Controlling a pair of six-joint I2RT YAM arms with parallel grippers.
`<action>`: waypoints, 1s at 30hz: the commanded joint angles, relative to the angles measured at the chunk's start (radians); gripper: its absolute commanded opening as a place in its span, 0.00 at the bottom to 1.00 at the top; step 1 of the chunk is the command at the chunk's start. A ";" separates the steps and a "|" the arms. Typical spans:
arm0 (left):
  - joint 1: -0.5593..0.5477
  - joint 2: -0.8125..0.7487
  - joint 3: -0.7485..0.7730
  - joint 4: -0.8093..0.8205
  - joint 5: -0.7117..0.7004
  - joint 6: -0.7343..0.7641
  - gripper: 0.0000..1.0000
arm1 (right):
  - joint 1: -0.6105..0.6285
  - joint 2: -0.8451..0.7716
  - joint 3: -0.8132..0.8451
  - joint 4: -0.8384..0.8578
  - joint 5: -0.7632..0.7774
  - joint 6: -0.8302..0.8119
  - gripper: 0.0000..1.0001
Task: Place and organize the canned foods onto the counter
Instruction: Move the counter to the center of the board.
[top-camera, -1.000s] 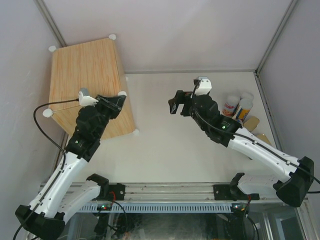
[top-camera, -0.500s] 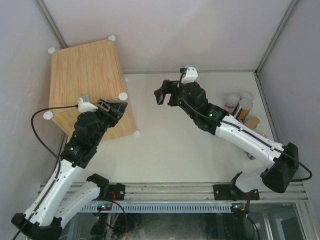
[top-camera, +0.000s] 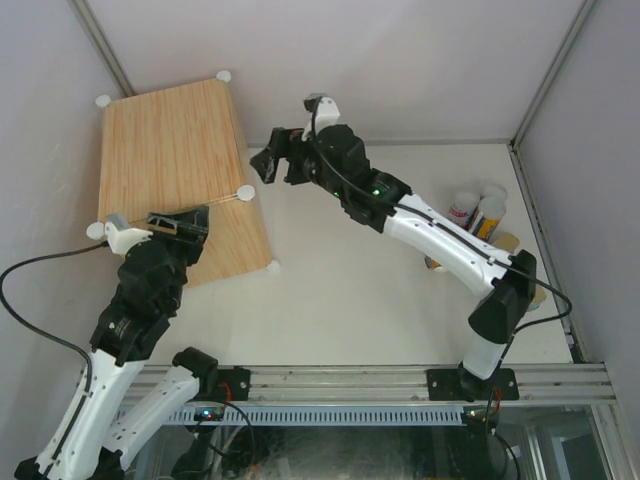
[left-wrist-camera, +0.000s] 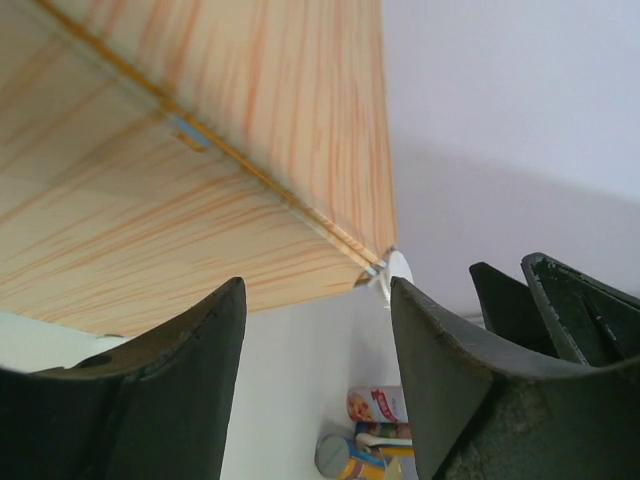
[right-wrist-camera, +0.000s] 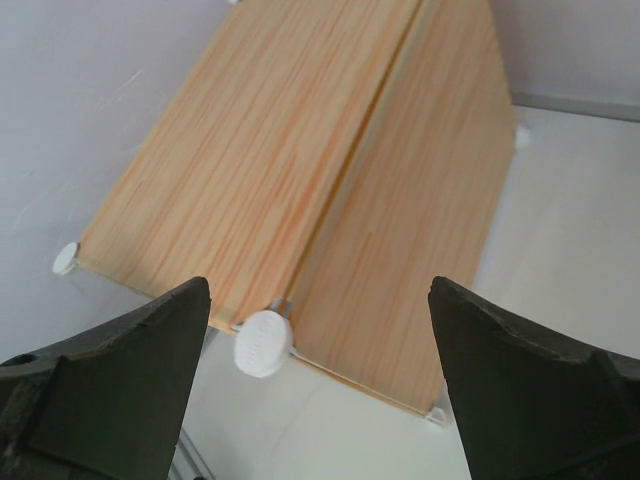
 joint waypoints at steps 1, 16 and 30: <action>-0.003 -0.022 0.035 -0.065 -0.126 -0.055 0.64 | 0.025 0.085 0.171 -0.081 -0.089 0.029 0.90; -0.003 -0.023 0.061 -0.175 -0.266 -0.037 0.62 | 0.045 0.304 0.419 -0.258 -0.141 0.064 0.83; -0.002 -0.022 0.050 -0.177 -0.296 0.019 0.60 | 0.046 0.319 0.364 -0.305 -0.138 0.108 0.62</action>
